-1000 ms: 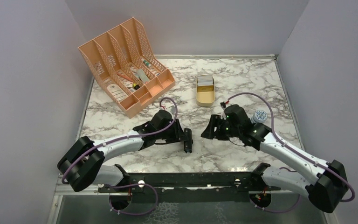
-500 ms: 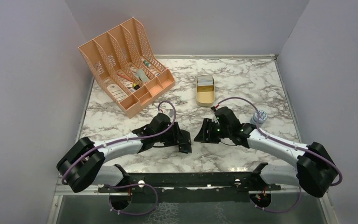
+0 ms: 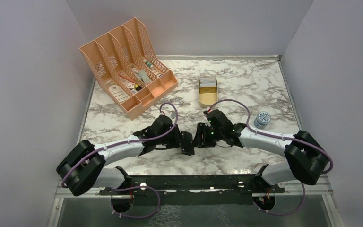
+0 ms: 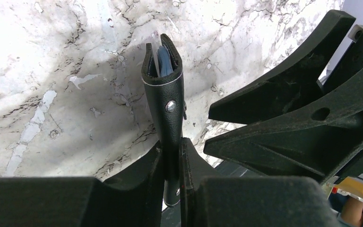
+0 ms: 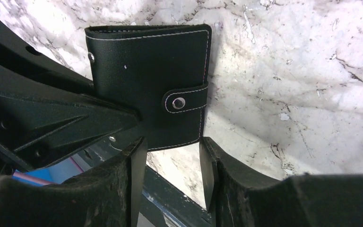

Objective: Put the credit cards into the card holder
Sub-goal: Open the card holder at the center of the board.

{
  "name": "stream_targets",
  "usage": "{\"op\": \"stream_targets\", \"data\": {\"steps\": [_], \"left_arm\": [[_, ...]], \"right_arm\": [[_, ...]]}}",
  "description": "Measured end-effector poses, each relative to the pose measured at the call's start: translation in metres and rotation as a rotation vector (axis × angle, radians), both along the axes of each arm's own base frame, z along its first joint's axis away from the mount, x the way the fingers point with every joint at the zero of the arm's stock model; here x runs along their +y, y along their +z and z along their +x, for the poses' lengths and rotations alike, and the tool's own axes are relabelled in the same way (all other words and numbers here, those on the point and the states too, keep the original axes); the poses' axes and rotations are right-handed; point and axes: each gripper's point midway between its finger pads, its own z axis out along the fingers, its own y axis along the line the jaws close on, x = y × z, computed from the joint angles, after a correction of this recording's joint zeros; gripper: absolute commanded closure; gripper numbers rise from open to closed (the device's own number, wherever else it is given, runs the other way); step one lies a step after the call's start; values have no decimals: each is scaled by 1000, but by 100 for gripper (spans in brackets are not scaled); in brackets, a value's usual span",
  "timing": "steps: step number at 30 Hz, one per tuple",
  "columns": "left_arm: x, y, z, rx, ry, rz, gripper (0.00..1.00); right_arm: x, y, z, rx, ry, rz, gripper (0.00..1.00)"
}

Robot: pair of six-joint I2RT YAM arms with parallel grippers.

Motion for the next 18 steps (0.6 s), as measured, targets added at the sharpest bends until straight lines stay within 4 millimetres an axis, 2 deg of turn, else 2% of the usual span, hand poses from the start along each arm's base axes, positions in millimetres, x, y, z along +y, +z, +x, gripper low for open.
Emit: {"op": "stream_targets", "data": {"steps": [11,18], "left_arm": [[0,0,0,0,0,0,86],[0,0,0,1,0,0,86]], "right_arm": [[7,-6,10,-5,0,-14,57],[12,-15,16,-4,4,-28,63]]}}
